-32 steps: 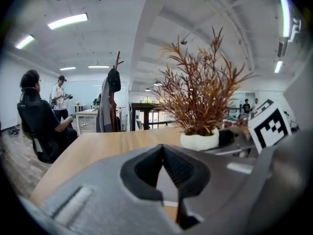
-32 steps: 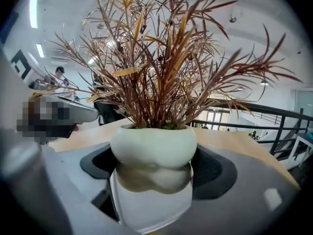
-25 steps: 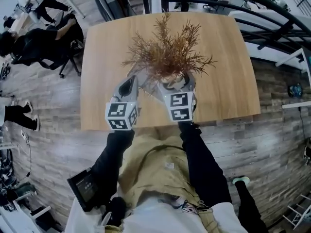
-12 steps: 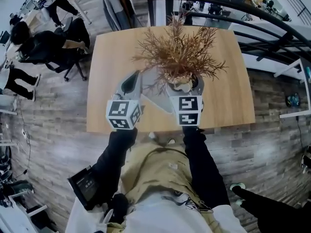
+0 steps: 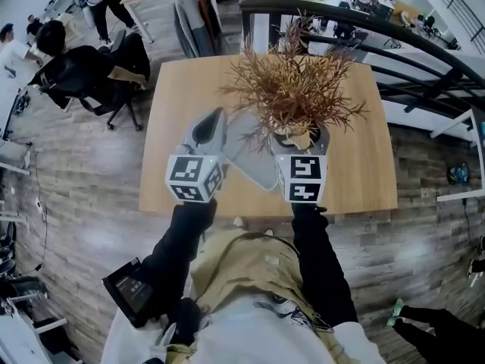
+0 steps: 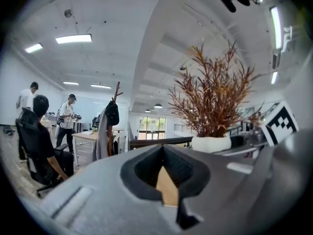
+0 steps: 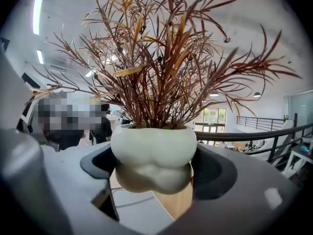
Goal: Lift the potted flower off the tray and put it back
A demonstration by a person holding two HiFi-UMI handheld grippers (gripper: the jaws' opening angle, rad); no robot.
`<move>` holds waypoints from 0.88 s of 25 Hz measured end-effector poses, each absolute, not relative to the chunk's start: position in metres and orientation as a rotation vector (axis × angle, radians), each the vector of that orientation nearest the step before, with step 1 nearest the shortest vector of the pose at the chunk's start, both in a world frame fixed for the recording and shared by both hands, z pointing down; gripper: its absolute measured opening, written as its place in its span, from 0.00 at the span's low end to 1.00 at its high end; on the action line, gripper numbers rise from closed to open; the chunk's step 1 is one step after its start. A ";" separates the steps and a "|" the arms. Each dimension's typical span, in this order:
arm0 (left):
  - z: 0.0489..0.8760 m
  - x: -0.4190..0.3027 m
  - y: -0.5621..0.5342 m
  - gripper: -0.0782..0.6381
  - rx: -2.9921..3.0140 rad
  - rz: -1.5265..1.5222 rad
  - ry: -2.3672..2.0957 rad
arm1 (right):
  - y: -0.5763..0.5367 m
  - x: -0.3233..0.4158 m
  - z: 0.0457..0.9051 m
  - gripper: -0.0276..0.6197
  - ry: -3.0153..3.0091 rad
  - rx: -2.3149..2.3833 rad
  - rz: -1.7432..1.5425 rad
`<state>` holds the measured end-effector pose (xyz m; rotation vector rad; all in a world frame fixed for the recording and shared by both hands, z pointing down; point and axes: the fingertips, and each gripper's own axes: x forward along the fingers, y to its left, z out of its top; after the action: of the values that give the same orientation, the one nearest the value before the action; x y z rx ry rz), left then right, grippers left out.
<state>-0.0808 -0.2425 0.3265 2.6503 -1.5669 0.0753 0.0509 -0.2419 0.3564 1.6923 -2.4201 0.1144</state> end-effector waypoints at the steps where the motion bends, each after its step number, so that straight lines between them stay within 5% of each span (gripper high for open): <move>1: 0.323 -0.080 -0.244 0.11 2.652 0.072 -1.570 | -0.244 0.052 0.351 0.78 -2.423 1.694 0.108; 22: 0.272 -0.093 -0.291 0.11 2.690 0.044 -1.574 | -0.290 0.039 0.293 0.78 -2.434 1.720 0.049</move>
<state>-0.0929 -0.2910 0.2723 2.6896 -1.5743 0.0441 0.0388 -0.2900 0.2933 1.7197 -2.4344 0.0494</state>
